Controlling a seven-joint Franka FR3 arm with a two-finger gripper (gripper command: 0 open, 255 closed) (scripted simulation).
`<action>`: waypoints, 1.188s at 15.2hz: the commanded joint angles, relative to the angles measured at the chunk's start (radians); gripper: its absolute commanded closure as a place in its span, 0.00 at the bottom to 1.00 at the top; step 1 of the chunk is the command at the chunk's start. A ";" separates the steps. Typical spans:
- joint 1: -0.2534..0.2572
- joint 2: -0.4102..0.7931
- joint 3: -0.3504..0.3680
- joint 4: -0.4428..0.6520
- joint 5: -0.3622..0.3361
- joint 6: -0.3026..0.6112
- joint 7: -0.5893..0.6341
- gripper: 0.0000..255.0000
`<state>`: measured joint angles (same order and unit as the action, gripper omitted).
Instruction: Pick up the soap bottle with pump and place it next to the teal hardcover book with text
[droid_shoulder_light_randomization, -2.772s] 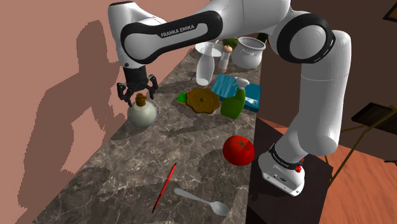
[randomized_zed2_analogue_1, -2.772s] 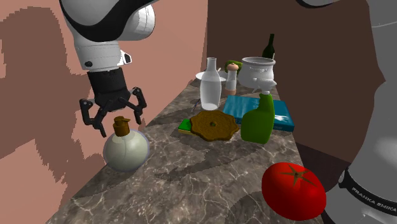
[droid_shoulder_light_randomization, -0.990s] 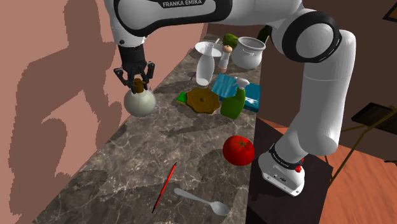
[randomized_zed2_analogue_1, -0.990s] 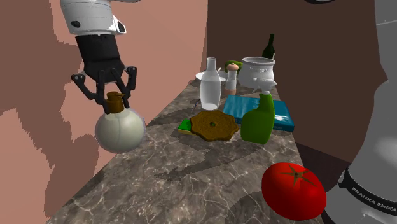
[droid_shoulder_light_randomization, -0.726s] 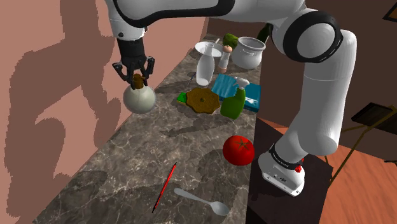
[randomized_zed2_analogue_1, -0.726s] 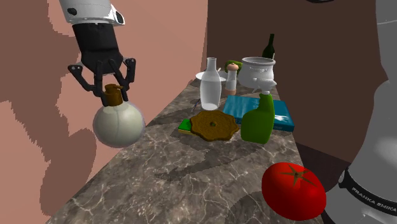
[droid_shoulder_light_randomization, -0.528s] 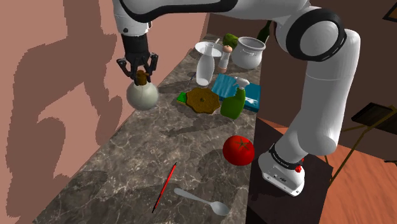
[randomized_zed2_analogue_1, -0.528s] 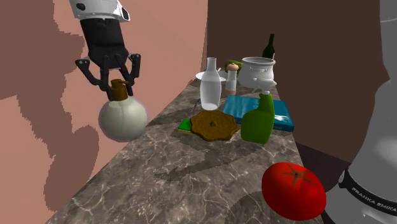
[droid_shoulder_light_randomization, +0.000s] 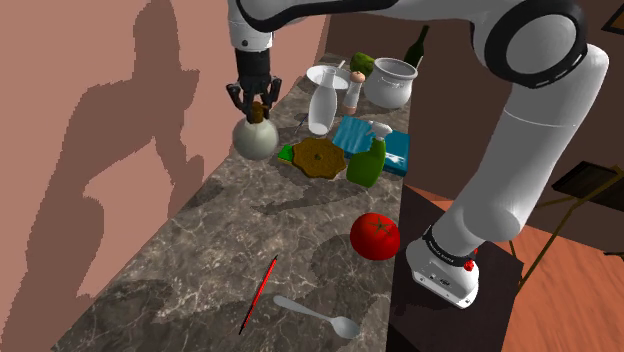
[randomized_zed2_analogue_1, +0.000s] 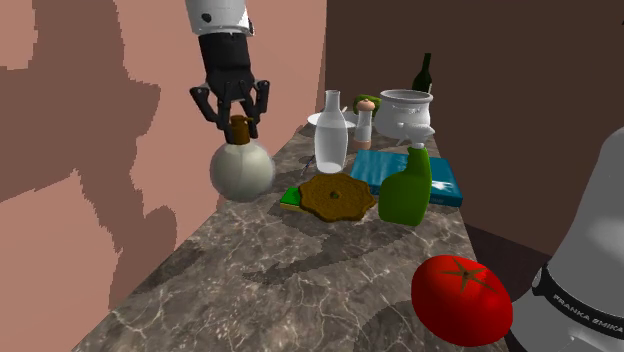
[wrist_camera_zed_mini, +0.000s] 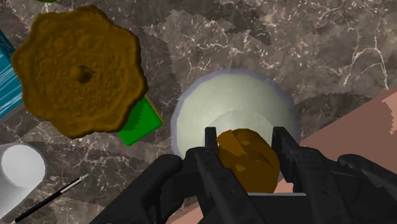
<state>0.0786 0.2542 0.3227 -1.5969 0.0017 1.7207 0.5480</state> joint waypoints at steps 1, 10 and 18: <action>-0.036 -0.038 -0.017 -0.038 0.009 -0.001 -0.054 1.00; -0.162 -0.143 -0.101 -0.167 0.024 0.017 -0.264 1.00; -0.263 -0.171 -0.185 -0.198 0.011 0.016 -0.446 1.00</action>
<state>-0.1701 0.0856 0.1490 -1.7909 0.0151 1.7347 0.1285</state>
